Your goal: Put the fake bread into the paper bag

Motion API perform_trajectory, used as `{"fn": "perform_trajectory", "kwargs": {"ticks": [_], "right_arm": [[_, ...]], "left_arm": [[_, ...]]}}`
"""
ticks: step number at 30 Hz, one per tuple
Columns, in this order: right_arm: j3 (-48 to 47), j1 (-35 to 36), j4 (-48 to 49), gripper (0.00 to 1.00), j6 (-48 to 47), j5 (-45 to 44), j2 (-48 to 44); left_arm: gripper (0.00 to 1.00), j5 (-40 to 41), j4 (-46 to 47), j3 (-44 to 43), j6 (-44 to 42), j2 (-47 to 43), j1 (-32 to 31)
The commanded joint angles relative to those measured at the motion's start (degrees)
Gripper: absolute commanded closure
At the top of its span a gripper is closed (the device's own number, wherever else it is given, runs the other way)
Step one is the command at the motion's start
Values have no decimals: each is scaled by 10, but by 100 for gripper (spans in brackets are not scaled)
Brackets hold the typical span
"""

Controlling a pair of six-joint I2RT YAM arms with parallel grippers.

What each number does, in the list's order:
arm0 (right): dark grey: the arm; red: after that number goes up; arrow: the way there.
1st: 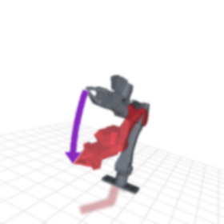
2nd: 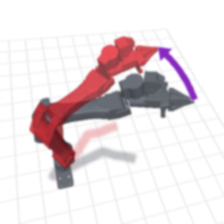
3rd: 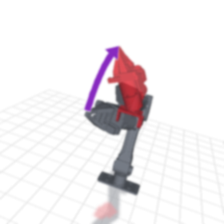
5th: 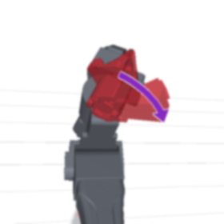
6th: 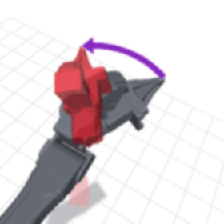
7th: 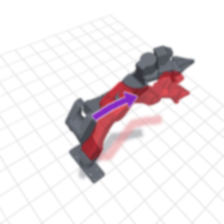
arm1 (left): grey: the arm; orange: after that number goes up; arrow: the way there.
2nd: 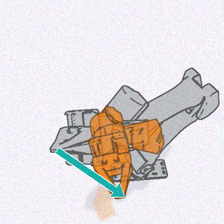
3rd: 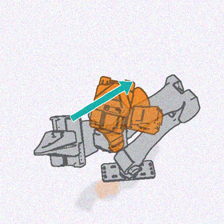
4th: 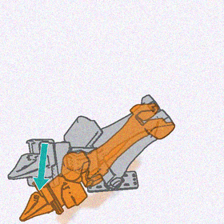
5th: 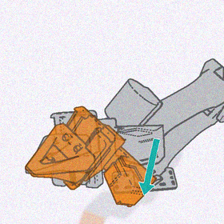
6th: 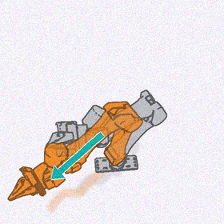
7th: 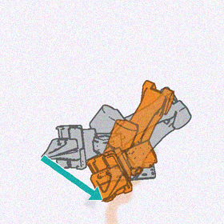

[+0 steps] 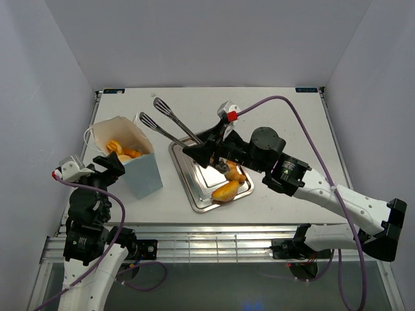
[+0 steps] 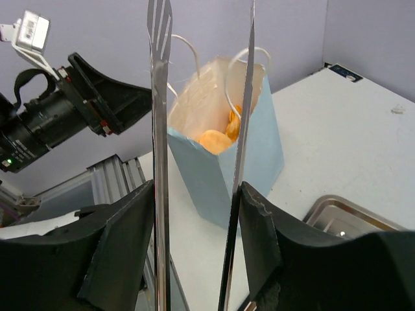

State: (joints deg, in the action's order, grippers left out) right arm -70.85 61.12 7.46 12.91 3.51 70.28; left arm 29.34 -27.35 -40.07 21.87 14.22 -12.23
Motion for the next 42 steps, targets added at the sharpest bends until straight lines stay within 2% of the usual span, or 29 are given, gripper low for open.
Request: {"fn": "perform_trajectory", "kwargs": {"ticks": [1,9,13,18,20,25,29,34,42], "right_arm": [[50,0,17,42,8,-52,-44],[209,0,-52,42,26,-121,-191],[265,0,-141,42,44,-149,-273],[315,0,-233,41,63,-142,-340],[315,0,-285,40,72,-126,-344],[317,0,-339,39,71,-59,-334],[298,0,-390,39,66,-43,-305],[270,10,-446,39,57,-59,-277],[231,21,-481,39,36,-72,-261]], "left_arm": [[6,-5,4,-1,-5,11,-3],[6,-8,4,-1,-5,11,-3],[6,-10,5,0,-5,9,-3],[6,-10,5,1,-5,12,-3],[6,-11,5,0,-6,15,-3],[7,-12,5,0,-8,21,-2],[7,-8,4,0,-8,15,-2],[7,-9,5,0,-7,8,-2],[6,-10,5,1,-6,-2,-3]]}}
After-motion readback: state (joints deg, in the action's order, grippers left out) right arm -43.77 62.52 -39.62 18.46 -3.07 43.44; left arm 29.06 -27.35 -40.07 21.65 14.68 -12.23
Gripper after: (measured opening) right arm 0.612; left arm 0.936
